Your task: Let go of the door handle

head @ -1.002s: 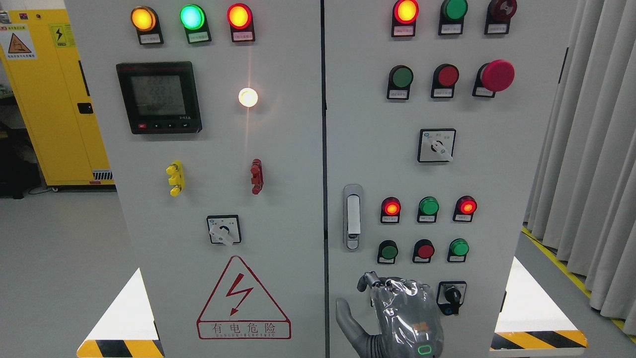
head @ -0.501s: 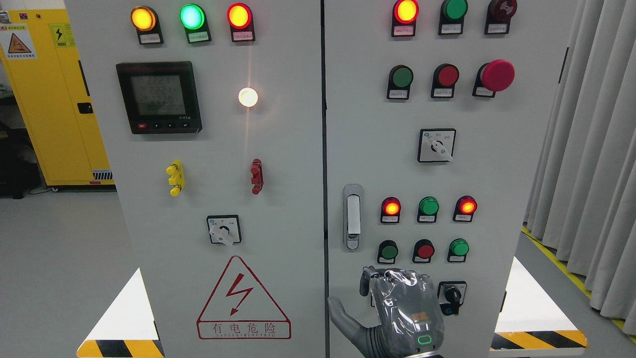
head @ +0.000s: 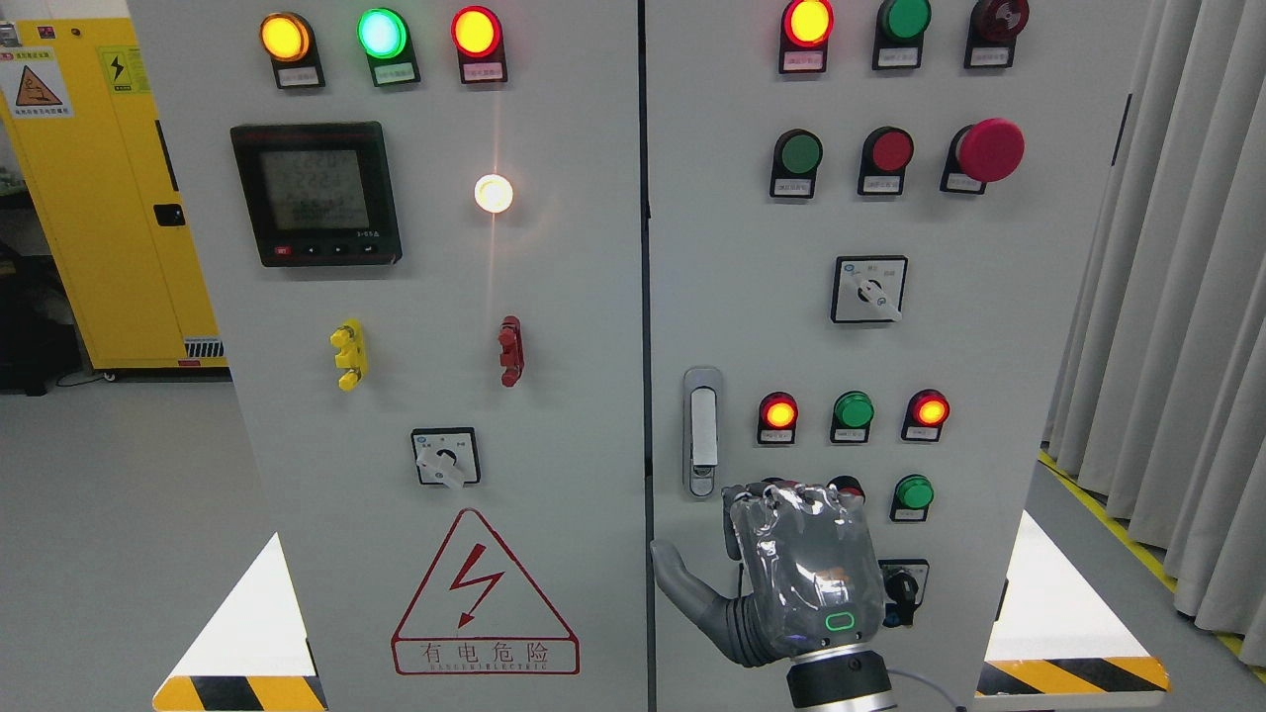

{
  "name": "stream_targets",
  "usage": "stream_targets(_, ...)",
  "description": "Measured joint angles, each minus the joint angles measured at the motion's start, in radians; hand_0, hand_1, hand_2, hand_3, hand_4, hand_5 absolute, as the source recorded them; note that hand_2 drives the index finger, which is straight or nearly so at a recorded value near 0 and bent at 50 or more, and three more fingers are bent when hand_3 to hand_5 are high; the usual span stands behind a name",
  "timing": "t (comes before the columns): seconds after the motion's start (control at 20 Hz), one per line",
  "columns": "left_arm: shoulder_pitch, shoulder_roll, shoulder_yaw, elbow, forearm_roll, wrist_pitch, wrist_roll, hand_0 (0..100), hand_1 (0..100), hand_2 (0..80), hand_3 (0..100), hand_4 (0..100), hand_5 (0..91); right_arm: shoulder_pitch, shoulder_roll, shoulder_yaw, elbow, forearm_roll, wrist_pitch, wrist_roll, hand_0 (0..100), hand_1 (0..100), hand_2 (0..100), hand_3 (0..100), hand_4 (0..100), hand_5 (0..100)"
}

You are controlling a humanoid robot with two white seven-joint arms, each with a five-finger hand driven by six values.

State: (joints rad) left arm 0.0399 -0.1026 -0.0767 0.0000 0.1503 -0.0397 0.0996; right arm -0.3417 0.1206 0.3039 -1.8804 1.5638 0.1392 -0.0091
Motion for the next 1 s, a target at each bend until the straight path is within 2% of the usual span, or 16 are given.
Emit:
stream_targets(0.3, 0.0, 0.0, 0.0, 0.0, 0.0, 0.0, 0.0, 12, 56, 0.0, 0, 0, 0.0, -0.063, 0.002, 0.002, 0.037, 0.014, 0.055, 0.016, 20, 17, 100, 100, 100, 100)
stream_targets(0.75, 0.0, 0.0, 0.0, 0.0, 0.0, 0.0, 0.0, 12, 56, 0.0, 0, 0, 0.0, -0.11, 0.004, 0.003, 0.078, 0.019, 0.079, 0.042, 21, 18, 100, 100, 100, 100)
stream_targets(1.0, 0.0, 0.0, 0.0, 0.0, 0.0, 0.0, 0.0, 12, 56, 0.0, 0, 0, 0.0, -0.122, 0.005, 0.002, 0.092, 0.02, 0.089, 0.044, 28, 17, 100, 100, 100, 100)
